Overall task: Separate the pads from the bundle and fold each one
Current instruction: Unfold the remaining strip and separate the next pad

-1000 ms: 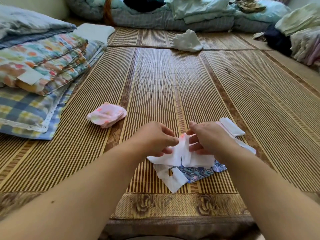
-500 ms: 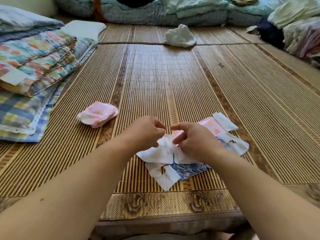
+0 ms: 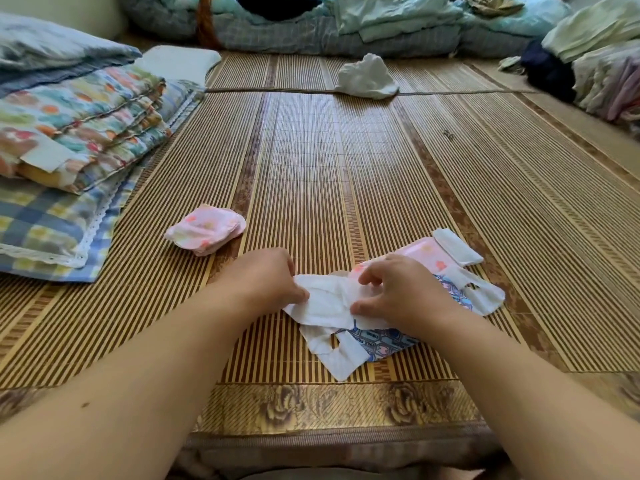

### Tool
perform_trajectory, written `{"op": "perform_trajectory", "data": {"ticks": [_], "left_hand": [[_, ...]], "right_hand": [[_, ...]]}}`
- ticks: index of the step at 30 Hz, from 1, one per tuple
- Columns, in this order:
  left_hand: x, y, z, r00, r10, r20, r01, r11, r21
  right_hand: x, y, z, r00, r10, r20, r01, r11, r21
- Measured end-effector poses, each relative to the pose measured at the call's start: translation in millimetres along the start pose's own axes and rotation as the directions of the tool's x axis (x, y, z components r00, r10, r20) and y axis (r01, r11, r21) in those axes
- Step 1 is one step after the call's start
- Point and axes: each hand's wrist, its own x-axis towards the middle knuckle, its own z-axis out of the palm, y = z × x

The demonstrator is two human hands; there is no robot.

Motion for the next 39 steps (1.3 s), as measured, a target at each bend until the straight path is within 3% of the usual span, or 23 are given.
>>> {"op": "perform_trajectory", "data": {"ticks": [5,8,12,16,28,31,34,37,39], "left_hand": [[-2.8,-0.8,-3.2,0.998,0.045,-0.04,-0.046,0.999,-0.017],[-11.0,8.7,-4.8,0.979,0.169,-0.116,-0.183,0.976,-0.115],[-17.8,26.9,9.8,0.94,0.333,-0.074,-0.34,0.933,-0.118],[-11.7,38.7,29.8,0.95,0.307,-0.057,-0.311,0.943,-0.114],[1.2,53.8,40.5,0.974,0.186,-0.129,-0.206,0.964,-0.17],[2.5,53.3,40.4,0.977,0.191,-0.094,-0.205,0.962,-0.177],[3.2,53.8,37.7,0.971,0.223,-0.087,-0.236,0.955,-0.179],[1.3,55.3,33.4,0.964,0.249,-0.097,-0.262,0.951,-0.165],[0.1,56.1,32.0,0.965,0.243,-0.098,-0.256,0.956,-0.144]], "right_hand": [[-3.1,0.5,-0.9,0.999,-0.036,-0.005,0.037,0.997,0.062],[-4.4,0.0,0.4,0.996,-0.09,0.027,0.088,0.995,0.054],[-5.9,3.4,-4.2,0.988,-0.118,0.099,0.107,0.989,0.106],[-8.7,8.7,-12.1,0.982,-0.121,0.145,0.094,0.978,0.184],[-15.1,22.2,-16.0,0.991,-0.096,0.096,0.068,0.964,0.257],[-15.1,25.3,-18.6,0.996,-0.057,0.063,0.033,0.942,0.335],[-14.4,32.7,-26.1,0.999,0.036,-0.038,-0.023,0.953,0.302],[-14.6,42.0,-36.2,0.977,0.195,-0.091,-0.168,0.956,0.24],[-16.9,46.9,-40.3,0.959,0.279,-0.04,-0.265,0.942,0.206]]}}
